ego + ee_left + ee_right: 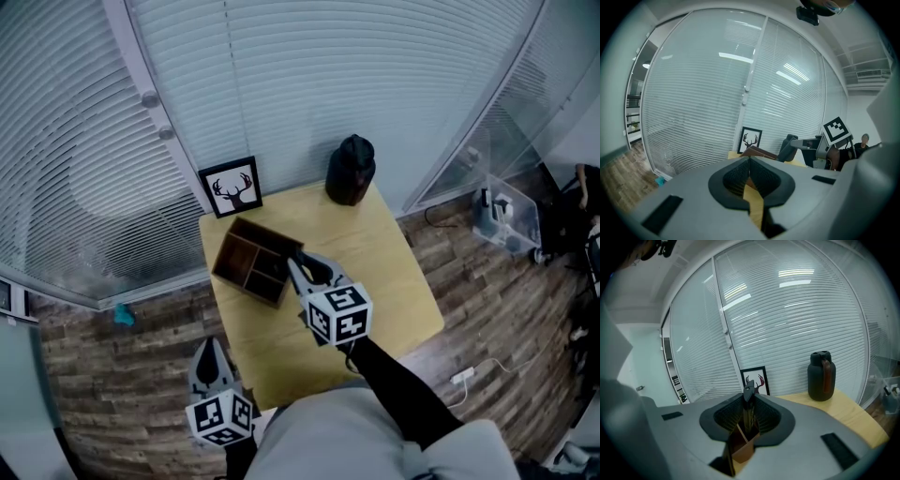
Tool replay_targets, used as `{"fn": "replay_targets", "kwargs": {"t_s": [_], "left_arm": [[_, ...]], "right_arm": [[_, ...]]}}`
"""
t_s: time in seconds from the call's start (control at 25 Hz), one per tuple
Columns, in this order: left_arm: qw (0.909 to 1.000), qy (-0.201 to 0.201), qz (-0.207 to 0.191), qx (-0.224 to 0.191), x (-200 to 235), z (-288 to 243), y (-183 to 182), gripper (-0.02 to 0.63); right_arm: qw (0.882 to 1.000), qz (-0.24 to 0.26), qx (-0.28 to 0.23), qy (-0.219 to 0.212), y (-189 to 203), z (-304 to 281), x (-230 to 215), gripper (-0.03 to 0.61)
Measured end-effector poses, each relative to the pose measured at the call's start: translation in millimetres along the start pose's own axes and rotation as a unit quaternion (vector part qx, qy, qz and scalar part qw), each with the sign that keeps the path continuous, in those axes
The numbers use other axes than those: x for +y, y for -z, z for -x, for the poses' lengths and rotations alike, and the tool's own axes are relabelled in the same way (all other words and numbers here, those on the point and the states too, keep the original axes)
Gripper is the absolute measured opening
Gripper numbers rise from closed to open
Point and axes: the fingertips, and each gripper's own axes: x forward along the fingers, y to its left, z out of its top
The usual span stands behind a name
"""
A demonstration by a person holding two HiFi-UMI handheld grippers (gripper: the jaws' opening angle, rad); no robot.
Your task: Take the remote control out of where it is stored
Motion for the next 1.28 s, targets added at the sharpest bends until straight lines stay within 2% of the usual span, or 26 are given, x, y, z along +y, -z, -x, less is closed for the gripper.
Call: {"fn": "replay_targets", "kwargs": {"t_s": [1.12,1.28], "left_arm": [[1.0,-0.001,0.002,-0.002,-0.8,2.5,0.9,0.009],[1.0,0.0,0.002,-0.001,-0.3,1.9,0.7,0.009]], "right_arm": [[1.0,0.009,-0.01,-0.002,-7.5,7.0,3.1,0.074],[1.0,-0.006,-0.015,-0.004,-9.8,6.9,2.7,0.074]]}}
